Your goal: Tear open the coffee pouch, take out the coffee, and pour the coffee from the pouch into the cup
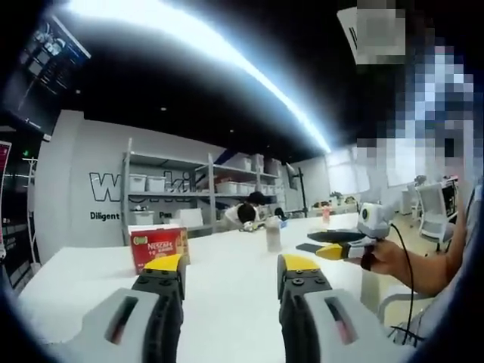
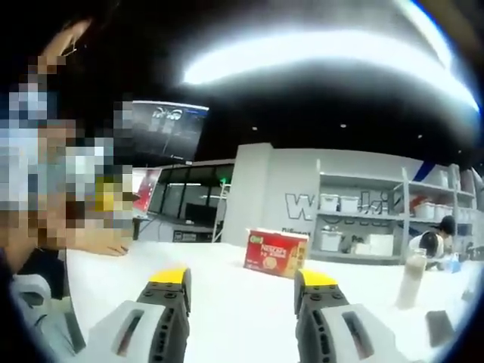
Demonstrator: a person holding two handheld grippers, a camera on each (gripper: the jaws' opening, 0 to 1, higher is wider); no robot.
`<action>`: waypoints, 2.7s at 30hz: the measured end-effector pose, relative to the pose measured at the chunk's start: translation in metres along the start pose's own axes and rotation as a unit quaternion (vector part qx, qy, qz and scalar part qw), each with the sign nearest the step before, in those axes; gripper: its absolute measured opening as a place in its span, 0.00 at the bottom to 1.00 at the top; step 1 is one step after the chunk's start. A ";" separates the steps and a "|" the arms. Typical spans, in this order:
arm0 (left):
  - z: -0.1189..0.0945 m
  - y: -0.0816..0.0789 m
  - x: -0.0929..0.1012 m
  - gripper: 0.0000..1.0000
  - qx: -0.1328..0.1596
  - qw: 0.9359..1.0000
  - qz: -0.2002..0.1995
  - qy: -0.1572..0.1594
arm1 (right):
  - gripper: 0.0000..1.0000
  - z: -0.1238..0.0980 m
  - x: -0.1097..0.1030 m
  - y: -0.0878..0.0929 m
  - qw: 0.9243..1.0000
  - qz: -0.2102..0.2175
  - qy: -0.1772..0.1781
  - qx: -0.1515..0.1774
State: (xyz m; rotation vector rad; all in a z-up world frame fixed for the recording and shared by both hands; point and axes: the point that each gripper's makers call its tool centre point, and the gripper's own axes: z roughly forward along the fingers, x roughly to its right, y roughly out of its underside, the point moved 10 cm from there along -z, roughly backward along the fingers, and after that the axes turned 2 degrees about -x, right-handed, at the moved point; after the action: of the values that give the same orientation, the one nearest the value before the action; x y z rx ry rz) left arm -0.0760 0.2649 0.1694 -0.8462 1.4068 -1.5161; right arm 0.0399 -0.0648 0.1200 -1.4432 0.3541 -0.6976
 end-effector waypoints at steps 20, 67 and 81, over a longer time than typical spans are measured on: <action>0.003 0.000 0.004 0.50 -0.003 1.000 0.005 0.003 | 0.55 0.019 0.022 -0.013 0.998 -0.058 0.006 -0.031; 0.000 -0.011 0.015 0.50 0.004 1.000 0.027 0.009 | 0.54 0.121 0.081 -0.071 0.983 -0.104 -0.123 -0.084; -0.001 -0.010 0.012 0.49 0.006 1.000 0.024 0.006 | 0.53 0.134 0.083 -0.074 0.982 -0.108 -0.128 -0.085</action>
State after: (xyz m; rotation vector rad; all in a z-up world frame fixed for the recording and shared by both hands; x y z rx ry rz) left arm -0.0828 0.2539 0.1787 -0.7905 1.4162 -1.4942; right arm 0.1686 -0.0109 0.2236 -1.7297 0.0572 -0.6552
